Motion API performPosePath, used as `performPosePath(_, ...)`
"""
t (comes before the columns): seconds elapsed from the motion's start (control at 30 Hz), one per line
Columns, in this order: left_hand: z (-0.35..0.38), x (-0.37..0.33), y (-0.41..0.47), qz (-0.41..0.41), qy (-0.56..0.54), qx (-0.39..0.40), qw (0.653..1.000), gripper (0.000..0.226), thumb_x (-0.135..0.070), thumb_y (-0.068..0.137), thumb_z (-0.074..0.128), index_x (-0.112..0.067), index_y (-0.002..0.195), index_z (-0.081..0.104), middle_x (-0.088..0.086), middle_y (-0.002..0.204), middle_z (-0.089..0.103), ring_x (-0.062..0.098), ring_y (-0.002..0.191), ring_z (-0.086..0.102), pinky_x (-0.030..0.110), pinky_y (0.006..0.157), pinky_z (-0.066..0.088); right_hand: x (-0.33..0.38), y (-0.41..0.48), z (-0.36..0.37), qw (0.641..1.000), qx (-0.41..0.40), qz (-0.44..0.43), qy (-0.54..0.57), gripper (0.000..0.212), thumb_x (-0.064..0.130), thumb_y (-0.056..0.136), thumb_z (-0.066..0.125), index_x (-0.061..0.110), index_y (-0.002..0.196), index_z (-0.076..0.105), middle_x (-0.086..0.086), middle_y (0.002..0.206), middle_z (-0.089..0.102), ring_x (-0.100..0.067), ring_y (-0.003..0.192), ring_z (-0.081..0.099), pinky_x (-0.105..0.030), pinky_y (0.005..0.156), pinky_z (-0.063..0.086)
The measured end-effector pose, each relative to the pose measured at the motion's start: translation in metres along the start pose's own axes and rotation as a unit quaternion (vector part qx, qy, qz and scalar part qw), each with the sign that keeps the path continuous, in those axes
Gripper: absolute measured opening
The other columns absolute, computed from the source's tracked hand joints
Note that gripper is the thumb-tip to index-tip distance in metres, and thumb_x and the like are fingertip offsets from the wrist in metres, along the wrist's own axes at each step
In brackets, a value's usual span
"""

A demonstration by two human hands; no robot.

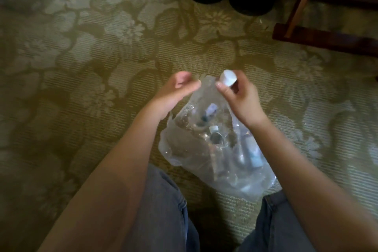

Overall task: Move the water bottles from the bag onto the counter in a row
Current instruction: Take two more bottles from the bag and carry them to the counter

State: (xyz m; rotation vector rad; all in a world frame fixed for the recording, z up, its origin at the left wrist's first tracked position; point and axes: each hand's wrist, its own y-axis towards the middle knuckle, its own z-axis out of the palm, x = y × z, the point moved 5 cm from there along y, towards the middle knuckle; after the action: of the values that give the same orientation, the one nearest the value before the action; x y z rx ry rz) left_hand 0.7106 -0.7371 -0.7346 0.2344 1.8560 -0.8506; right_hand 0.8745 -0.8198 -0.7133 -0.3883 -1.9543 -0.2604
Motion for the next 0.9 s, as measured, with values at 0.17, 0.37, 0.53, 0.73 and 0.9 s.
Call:
performPosePath(0.17,0.022,-0.007,0.001,0.025,0.119,0.026,0.992,0.065,-0.051,0.037,0.080,-0.039,0.097,0.059,-0.024,0.087,0.069,-0.012,0.079,0.062,0.014,0.064,0.045,0.016,-0.003,0.010,0.966,-0.091,0.075,0.228,0.024,0.036,0.087,0.061,0.013,0.093,0.058,-0.002,0.079,0.060,-0.015,0.076,0.056,-0.037,0.073,0.047)
performPosePath(0.37,-0.001,0.016,0.005,-0.044,0.150,-0.056,0.986,0.061,-0.054,0.034,0.078,-0.027,0.086,0.062,-0.012,0.083,0.069,0.006,0.078,0.066,0.028,0.067,0.051,-0.019,-0.007,0.029,0.946,-0.037,0.189,0.261,0.026,0.033,0.098,0.047,0.009,0.106,0.057,-0.014,0.102,0.066,-0.020,0.091,0.066,-0.031,0.079,0.054)
performPosePath(0.53,-0.020,0.025,0.000,-0.078,0.040,-0.078,0.993,0.036,-0.053,0.033,0.080,-0.048,0.067,0.069,-0.017,0.068,0.072,0.003,0.065,0.070,0.025,0.060,0.052,-0.074,-0.030,0.066,0.940,0.203,0.271,-0.039,0.034,0.030,0.097,0.048,-0.001,0.101,0.062,-0.026,0.107,0.063,-0.022,0.082,0.059,-0.032,0.075,0.044)
performPosePath(0.73,-0.018,0.022,-0.001,-0.070,0.022,-0.074,0.995,0.035,-0.056,0.039,0.080,-0.062,0.068,0.061,-0.026,0.068,0.069,-0.004,0.063,0.068,0.025,0.059,0.050,-0.129,-0.036,0.080,0.885,0.203,0.381,-0.173,0.053,0.034,0.090,0.059,-0.002,0.127,0.048,-0.016,0.111,0.061,-0.025,0.080,0.060,-0.028,0.060,0.046)
performPosePath(0.9,-0.021,0.032,-0.001,-0.065,-0.001,-0.073,0.995,0.038,-0.053,0.045,0.081,-0.045,0.080,0.070,-0.013,0.083,0.075,0.008,0.079,0.072,0.037,0.076,0.056,-0.155,-0.050,0.101,0.838,0.256,0.430,-0.216,0.034,0.043,0.090,0.054,0.015,0.073,0.049,-0.005,0.074,0.054,-0.016,0.061,0.051,-0.021,0.055,0.040)
